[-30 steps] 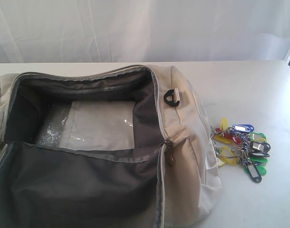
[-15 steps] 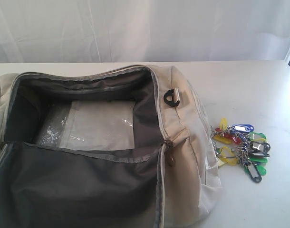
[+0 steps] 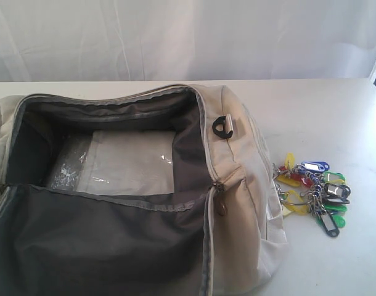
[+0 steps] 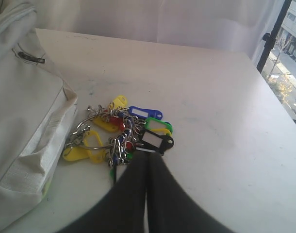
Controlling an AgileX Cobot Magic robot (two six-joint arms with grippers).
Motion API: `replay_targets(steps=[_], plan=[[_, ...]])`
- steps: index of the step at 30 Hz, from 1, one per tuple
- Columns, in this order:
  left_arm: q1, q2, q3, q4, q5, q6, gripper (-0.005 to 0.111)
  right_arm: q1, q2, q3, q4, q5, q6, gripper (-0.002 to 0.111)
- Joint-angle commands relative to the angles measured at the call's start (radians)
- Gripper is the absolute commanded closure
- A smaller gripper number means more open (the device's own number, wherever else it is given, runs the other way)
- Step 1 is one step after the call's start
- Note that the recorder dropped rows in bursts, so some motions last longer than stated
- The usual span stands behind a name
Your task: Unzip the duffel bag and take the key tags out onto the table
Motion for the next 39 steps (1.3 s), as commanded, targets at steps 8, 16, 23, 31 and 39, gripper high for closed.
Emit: replay_targets(steps=[8, 16, 23, 31, 39], plan=[[0.003, -0.005, 0.005, 0.000, -0.003, 0.000, 0.107, 0.001, -0.006, 0.006, 0.000, -0.008, 0.004, 0.108], [0.003, -0.005, 0.005, 0.000, -0.003, 0.000, 0.107, 0.001, -0.006, 0.006, 0.000, -0.008, 0.021, 0.108], [0.003, -0.005, 0.005, 0.000, -0.003, 0.000, 0.107, 0.001, -0.006, 0.006, 0.000, -0.008, 0.021, 0.108], [0.003, -0.005, 0.005, 0.000, -0.003, 0.000, 0.107, 0.001, -0.006, 0.006, 0.000, -0.008, 0.021, 0.108], [0.003, -0.005, 0.005, 0.000, -0.003, 0.000, 0.107, 0.001, -0.006, 0.006, 0.000, -0.008, 0.021, 0.108]])
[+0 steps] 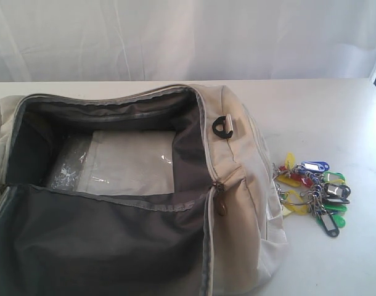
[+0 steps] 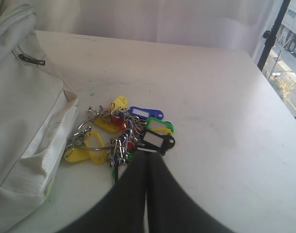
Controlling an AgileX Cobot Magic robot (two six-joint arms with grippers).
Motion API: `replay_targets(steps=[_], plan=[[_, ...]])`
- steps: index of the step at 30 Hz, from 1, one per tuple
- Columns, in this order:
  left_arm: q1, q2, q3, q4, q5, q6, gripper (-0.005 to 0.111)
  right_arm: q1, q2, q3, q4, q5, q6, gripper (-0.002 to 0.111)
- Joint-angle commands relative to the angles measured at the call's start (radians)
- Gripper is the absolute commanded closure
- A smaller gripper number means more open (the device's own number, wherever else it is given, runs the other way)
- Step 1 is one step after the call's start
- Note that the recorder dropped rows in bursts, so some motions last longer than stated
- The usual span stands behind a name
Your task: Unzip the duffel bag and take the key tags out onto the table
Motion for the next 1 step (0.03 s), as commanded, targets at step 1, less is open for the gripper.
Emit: replay_targets(steps=[1], plan=[[0.003, -0.005, 0.005, 0.000, -0.003, 0.000, 0.107, 0.001, -0.006, 0.006, 0.000, -0.008, 0.003, 0.108]])
